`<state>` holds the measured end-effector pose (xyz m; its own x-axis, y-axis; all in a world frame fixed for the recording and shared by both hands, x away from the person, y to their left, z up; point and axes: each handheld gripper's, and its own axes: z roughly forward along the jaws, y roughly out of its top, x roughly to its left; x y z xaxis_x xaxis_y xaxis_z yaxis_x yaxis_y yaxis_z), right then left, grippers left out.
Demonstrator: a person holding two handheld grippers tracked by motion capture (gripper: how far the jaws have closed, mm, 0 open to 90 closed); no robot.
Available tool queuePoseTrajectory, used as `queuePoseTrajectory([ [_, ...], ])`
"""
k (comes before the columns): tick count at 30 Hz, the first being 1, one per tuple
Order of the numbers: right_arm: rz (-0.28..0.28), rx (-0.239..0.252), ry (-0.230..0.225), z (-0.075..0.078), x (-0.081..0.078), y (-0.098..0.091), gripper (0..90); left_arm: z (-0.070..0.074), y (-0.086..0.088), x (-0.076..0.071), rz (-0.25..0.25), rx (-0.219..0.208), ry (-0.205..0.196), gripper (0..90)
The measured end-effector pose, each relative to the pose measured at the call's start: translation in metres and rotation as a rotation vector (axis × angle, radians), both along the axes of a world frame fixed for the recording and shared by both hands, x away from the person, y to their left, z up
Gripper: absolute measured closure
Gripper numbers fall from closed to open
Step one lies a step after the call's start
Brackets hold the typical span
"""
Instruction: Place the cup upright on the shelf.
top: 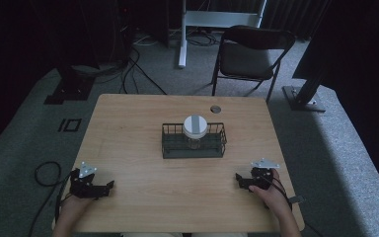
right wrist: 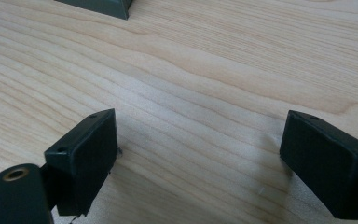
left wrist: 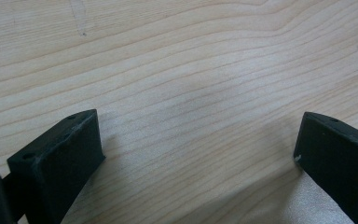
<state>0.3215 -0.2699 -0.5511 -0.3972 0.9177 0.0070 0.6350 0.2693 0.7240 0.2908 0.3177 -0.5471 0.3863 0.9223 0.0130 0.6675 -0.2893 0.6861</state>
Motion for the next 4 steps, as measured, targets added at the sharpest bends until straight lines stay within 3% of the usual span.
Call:
queuePoseTrajectory([
  [4, 0.0, 0.0, 0.0, 0.0, 0.0, 0.0, 10.9, 0.0, 0.0, 0.0, 0.0, 0.0, 0.0, 1.2],
])
